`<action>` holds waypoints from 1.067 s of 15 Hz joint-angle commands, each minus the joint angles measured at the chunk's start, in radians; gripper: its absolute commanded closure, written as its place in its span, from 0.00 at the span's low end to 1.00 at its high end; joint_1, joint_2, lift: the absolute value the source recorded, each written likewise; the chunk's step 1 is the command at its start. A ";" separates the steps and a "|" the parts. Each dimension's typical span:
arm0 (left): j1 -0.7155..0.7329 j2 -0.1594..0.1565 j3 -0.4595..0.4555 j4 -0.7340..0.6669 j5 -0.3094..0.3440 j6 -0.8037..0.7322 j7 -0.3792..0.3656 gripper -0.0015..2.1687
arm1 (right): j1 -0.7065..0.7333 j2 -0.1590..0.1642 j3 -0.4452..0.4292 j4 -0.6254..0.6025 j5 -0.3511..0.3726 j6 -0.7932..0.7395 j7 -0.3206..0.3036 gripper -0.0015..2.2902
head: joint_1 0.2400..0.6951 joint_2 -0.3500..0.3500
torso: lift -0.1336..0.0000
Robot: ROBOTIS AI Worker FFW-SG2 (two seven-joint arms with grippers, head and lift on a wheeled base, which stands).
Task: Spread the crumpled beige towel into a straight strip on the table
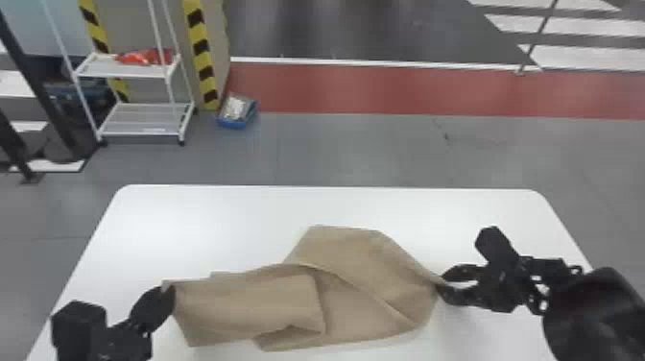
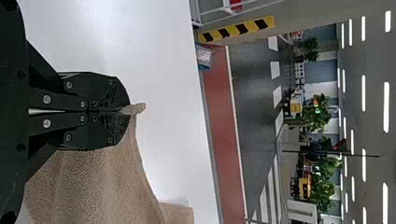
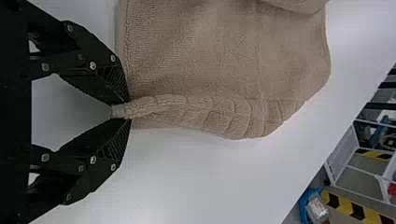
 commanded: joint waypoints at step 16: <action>-0.036 -0.002 0.089 -0.116 0.147 0.003 -0.052 0.79 | 0.149 0.040 -0.342 -0.459 -0.485 0.115 0.008 0.49 | 1.00 0.32 | 1.00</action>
